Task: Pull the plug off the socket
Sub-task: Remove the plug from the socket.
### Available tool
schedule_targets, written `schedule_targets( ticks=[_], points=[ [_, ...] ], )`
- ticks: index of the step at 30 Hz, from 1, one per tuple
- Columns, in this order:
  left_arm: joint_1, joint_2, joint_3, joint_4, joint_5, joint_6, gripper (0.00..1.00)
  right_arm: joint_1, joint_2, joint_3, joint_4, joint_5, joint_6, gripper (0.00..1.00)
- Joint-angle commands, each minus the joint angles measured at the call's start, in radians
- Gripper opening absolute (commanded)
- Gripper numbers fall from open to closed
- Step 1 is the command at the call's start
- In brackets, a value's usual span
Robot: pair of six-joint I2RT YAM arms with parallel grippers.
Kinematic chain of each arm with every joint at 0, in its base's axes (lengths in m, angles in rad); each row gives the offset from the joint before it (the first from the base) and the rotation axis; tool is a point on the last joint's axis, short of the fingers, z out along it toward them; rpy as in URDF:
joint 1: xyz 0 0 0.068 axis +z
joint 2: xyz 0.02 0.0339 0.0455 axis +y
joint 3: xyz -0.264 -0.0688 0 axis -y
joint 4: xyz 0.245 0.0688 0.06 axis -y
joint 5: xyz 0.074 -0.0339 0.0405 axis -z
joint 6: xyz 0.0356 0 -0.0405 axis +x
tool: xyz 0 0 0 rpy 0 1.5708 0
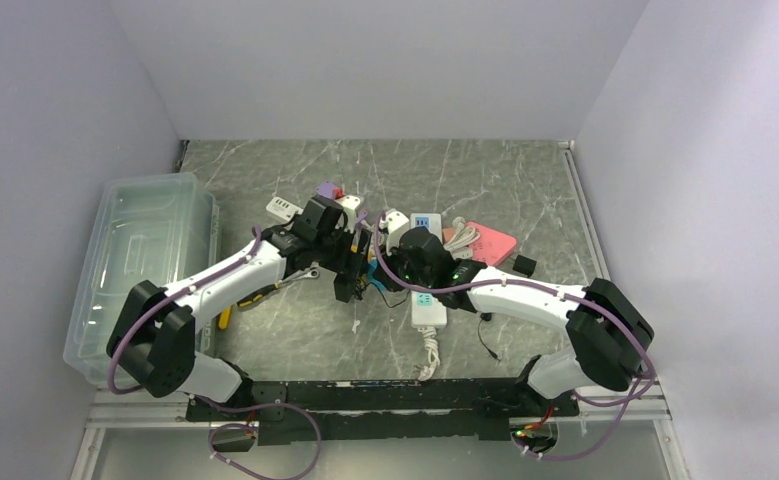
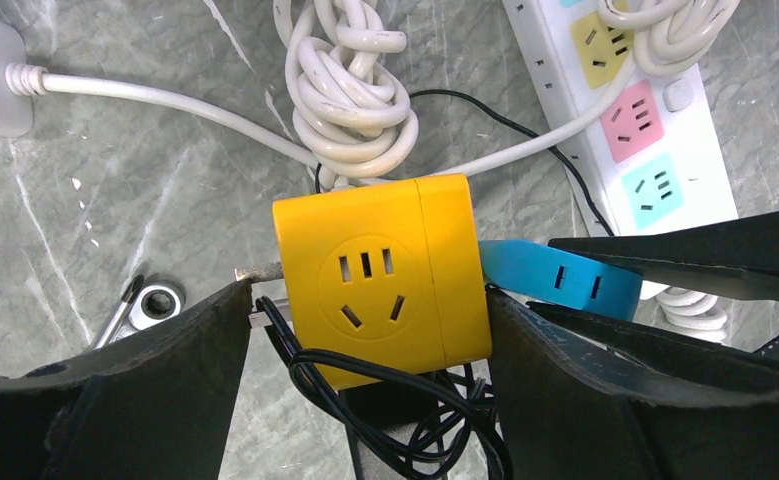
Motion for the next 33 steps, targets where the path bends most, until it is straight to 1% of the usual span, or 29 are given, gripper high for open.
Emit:
schedule_targets(
  ticks=[1,5,7,9,11,13,16,17,19,21,24,27,28,30,33],
  points=[
    [-0.003,0.018,0.039,0.006,-0.008,0.015,0.70,0.009,-0.044,0.034,0.160,-0.062,-0.011,0.00],
    [-0.003,0.020,0.045,-0.011,-0.009,0.043,0.58,0.010,-0.040,0.040,0.141,-0.028,-0.024,0.00],
    [-0.003,0.021,0.050,-0.023,0.001,0.073,0.54,0.009,-0.041,0.036,0.138,-0.017,-0.036,0.00],
    [-0.003,0.015,0.052,-0.035,0.012,0.102,0.45,0.007,-0.045,0.028,0.142,-0.012,-0.054,0.00],
    [-0.003,0.001,0.046,-0.038,0.028,0.130,0.36,-0.002,-0.056,0.011,0.154,-0.032,-0.087,0.00],
    [-0.003,-0.015,0.036,-0.034,0.052,0.157,0.33,-0.023,-0.071,-0.017,0.183,-0.075,-0.111,0.01],
    [-0.003,-0.023,0.034,-0.031,0.116,0.176,0.37,-0.055,-0.085,-0.049,0.219,-0.149,-0.126,0.07],
    [-0.003,-0.022,0.041,-0.040,0.128,0.179,0.36,-0.066,-0.089,-0.059,0.230,-0.168,-0.125,0.09],
    [-0.003,-0.024,0.042,-0.045,0.136,0.179,0.29,-0.086,-0.091,-0.077,0.254,-0.198,-0.117,0.13],
    [-0.001,-0.025,0.032,-0.034,0.148,0.172,0.21,-0.103,-0.089,-0.093,0.275,-0.214,-0.108,0.20],
    [0.001,-0.014,0.039,-0.040,0.166,0.160,0.12,-0.113,-0.089,-0.110,0.301,-0.222,-0.107,0.31],
    [0.021,-0.007,0.052,-0.045,0.190,0.135,0.02,-0.114,-0.089,-0.127,0.327,-0.222,-0.106,0.45],
    [0.034,-0.009,0.051,-0.041,0.209,0.128,0.00,-0.115,-0.088,-0.133,0.335,-0.221,-0.106,0.49],
    [0.060,-0.018,0.043,-0.027,0.248,0.111,0.00,-0.116,-0.085,-0.139,0.349,-0.210,-0.095,0.53],
    [0.093,-0.029,0.040,-0.019,0.283,0.099,0.00,-0.118,-0.070,-0.134,0.345,-0.209,-0.097,0.58]
  ],
)
